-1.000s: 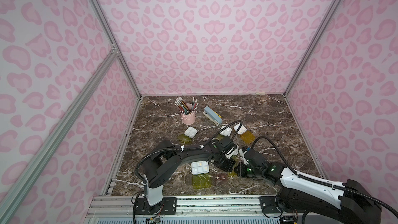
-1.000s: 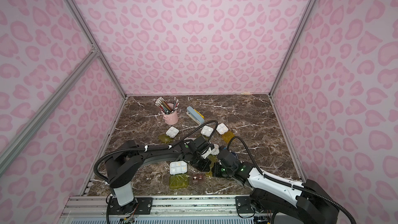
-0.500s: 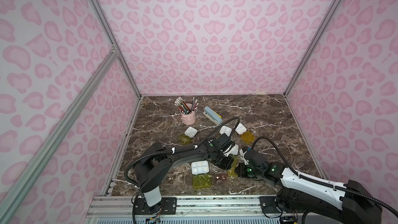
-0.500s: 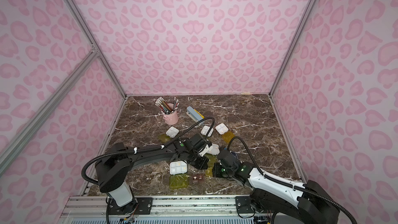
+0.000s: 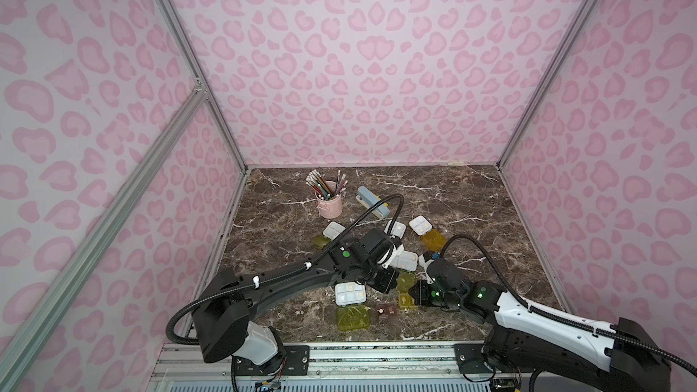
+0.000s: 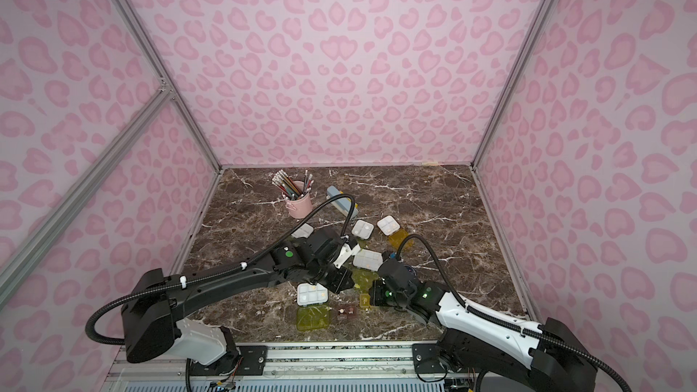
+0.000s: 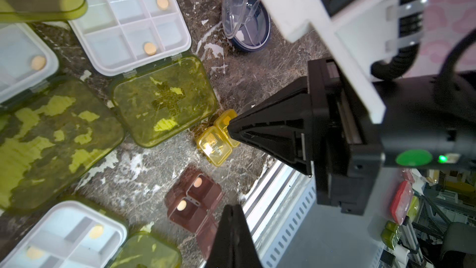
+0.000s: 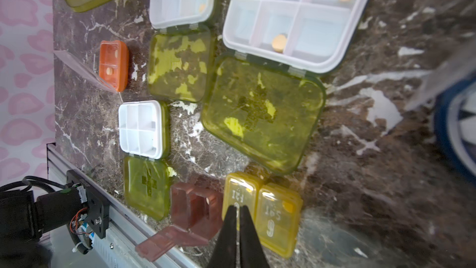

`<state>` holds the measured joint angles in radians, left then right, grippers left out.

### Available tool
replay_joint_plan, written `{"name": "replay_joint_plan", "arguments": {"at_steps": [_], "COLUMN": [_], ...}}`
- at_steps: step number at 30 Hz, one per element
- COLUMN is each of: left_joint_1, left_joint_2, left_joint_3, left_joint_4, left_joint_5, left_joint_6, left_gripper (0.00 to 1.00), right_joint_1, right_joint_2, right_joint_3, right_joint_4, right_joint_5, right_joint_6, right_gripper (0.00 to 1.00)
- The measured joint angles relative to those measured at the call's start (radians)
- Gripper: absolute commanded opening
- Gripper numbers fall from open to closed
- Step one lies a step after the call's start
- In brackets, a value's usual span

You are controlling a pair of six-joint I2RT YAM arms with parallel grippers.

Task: Close pillboxes
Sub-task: Close the lid on the pillbox.

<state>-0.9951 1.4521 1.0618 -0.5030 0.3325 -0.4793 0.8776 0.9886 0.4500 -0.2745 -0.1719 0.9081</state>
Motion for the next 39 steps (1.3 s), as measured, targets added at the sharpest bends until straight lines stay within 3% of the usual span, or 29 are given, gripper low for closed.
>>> {"name": "replay_joint_plan", "arguments": {"at_steps": [9, 15, 26, 39], "left_joint_1": [0.000, 0.000, 0.000, 0.003], "left_joint_2": [-0.243, -0.333, -0.531, -0.441], "left_joint_3": [-0.112, -0.174, -0.333, -0.325], "left_joint_4": [-0.028, -0.021, 0.035, 0.069], "left_joint_5": [-0.026, -0.026, -0.017, -0.011], "left_joint_6": [-0.059, -0.105, -0.209, -0.197], "left_gripper": [0.16, 0.24, 0.44, 0.61], "right_joint_1": [0.063, 0.117, 0.190, 0.233], "right_joint_2": [-0.019, -0.042, -0.050, -0.106], "right_joint_3": [0.045, 0.057, 0.062, 0.013], "right_joint_4": [0.000, -0.003, -0.018, -0.060], "right_joint_5": [0.043, 0.072, 0.119, 0.203], "right_joint_6": [0.004, 0.027, 0.071, 0.146], "right_gripper": [0.08, 0.11, 0.32, 0.51]}}
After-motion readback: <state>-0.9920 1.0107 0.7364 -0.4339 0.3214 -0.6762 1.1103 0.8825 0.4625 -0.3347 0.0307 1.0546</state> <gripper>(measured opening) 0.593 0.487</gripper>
